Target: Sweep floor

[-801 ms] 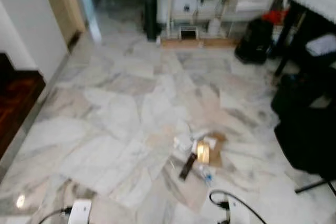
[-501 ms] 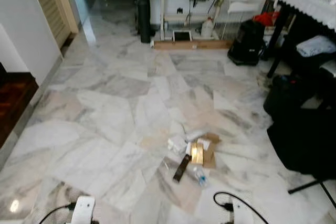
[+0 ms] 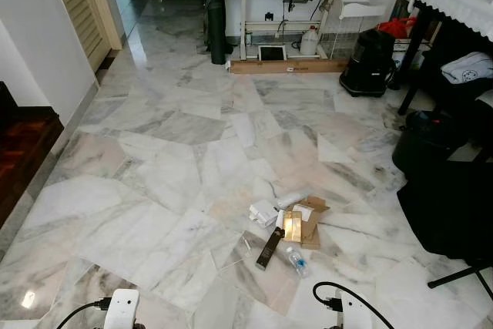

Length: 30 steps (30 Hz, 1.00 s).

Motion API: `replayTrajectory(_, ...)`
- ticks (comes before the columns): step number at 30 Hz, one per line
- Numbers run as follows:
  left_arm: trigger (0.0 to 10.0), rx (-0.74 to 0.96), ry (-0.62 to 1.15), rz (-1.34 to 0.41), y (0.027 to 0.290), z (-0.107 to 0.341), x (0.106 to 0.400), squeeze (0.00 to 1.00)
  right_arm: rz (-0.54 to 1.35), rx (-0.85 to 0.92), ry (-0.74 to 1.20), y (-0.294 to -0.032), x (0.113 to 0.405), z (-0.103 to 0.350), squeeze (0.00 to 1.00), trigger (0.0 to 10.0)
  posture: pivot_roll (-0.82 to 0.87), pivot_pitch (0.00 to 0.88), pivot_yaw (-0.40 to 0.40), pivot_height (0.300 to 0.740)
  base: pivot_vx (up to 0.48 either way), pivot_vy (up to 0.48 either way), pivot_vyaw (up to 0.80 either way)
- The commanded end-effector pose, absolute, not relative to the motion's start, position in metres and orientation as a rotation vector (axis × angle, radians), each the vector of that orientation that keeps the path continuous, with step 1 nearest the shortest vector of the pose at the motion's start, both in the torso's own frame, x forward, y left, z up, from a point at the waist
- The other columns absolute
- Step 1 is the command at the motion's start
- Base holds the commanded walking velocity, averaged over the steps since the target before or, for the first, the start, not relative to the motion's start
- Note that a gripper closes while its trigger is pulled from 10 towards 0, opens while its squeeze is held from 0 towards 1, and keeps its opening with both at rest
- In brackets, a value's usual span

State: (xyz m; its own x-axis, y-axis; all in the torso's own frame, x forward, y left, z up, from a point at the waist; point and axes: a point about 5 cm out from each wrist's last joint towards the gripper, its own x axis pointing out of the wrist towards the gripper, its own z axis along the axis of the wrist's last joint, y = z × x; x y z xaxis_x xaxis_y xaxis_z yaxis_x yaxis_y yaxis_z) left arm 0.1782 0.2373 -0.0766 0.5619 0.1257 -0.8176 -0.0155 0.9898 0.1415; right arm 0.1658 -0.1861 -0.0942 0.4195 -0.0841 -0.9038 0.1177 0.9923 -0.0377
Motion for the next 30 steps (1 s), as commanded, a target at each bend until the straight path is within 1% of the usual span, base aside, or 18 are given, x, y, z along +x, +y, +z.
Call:
replayTrajectory(1,10.0,0.023,0.961,0.094,0.229,-0.084,0.166,0.00,0.068,-0.004,0.970,-0.169,0.193,-0.082,0.00,10.0,0.01,0.000,-0.073,0.740,0.000,0.000,0.00)
replayTrajectory(5,10.0,0.022,0.964,0.100,0.234,-0.083,0.163,0.00,0.067,-0.004,0.970,-0.169,0.194,-0.081,0.00,10.0,0.01,0.003,-0.073,0.740,0.000,0.000,0.00)
replayTrajectory(16,10.0,0.021,0.968,0.100,0.238,-0.083,0.160,0.00,0.073,-0.003,0.970,-0.164,0.195,-0.081,0.00,10.0,0.01,0.010,-0.073,0.740,0.000,0.000,0.00)
replayTrajectory(30,10.0,0.020,0.975,0.080,0.223,-0.087,0.162,0.00,0.090,-0.022,0.981,-0.158,0.192,-0.083,0.00,10.0,0.01,0.006,-0.068,0.740,0.000,0.000,0.00)
